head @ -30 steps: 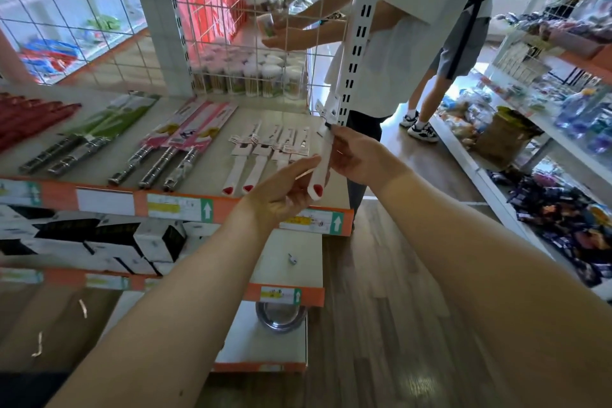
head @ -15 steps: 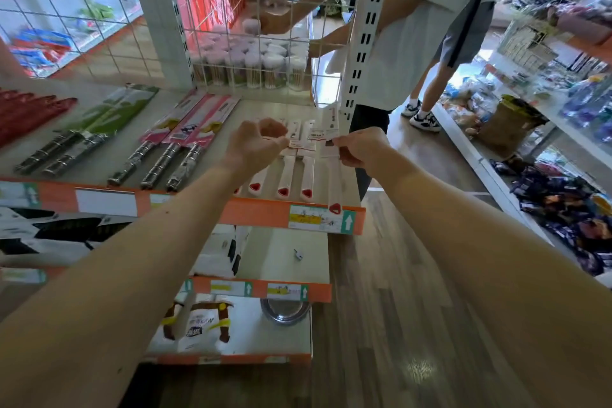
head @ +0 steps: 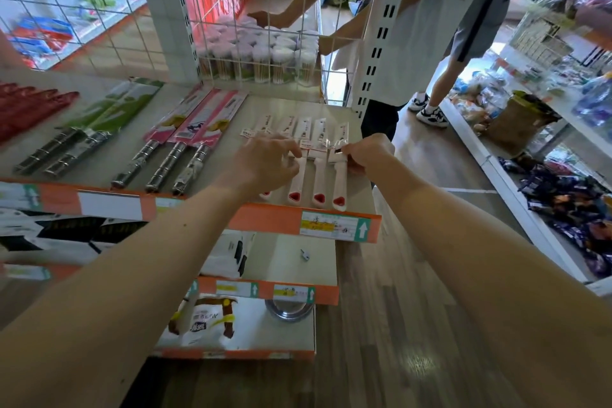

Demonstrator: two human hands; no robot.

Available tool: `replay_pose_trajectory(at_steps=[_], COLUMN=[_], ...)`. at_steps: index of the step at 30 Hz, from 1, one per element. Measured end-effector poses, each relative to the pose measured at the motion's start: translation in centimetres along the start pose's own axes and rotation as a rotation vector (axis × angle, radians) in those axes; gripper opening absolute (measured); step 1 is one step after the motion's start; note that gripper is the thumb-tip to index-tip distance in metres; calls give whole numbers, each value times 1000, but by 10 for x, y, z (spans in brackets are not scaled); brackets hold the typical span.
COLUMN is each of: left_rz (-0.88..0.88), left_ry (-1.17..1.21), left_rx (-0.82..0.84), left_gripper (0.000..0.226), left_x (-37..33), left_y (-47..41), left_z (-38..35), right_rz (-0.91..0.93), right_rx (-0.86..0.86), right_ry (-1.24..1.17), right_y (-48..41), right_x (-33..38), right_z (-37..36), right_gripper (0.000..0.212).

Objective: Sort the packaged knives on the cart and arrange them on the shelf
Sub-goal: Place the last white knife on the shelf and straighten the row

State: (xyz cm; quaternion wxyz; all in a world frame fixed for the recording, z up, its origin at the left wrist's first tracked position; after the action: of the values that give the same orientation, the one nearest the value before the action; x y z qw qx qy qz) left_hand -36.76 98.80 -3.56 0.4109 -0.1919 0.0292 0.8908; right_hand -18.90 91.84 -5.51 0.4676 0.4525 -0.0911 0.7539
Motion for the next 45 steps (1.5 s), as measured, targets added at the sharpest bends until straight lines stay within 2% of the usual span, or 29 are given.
replay_pose_trajectory(at_steps=[3, 7, 12, 18, 23, 26, 31, 45], left_rz=[-7, 11, 10, 3, 29, 41, 27, 32], left_ry=[-11, 5, 6, -75, -135, -132, -179, -207], left_rx=[11, 21, 24, -11, 266, 327, 367, 480], left_gripper=[28, 27, 28, 41, 54, 52, 52, 55], left_x=[0, 1, 3, 3, 2, 3, 2, -1], left_y=[2, 5, 8, 9, 21, 26, 29, 39], left_z=[-2, -4, -4, -3, -23, -28, -31, -33], right_rz=[83, 192, 244, 582, 697, 746, 639, 523], right_rx=[-32, -60, -85, -115, -7, 38, 124, 236], right_ry=[89, 188, 266, 373, 542, 610, 697, 812], right_y=[-3, -1, 4, 33, 47, 48, 45, 49], right_x=[4, 10, 11, 23, 12, 7, -5, -14], right_z=[-3, -5, -8, -14, -37, -48, -62, -73], right_gripper=[19, 23, 23, 32, 42, 42, 47, 57])
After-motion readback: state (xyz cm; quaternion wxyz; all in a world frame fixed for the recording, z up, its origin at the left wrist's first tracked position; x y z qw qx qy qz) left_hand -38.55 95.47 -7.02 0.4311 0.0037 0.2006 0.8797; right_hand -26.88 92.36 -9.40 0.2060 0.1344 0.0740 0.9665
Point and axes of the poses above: each hand's wrist, its own y-axis away from the middle knuckle, its own z-axis out of the back of the hand, x = y × z, the point moved 6 cm from there along -y, towards the middle knuckle, and after that the axes turned 1 degree about z, right-handed, at the moved point
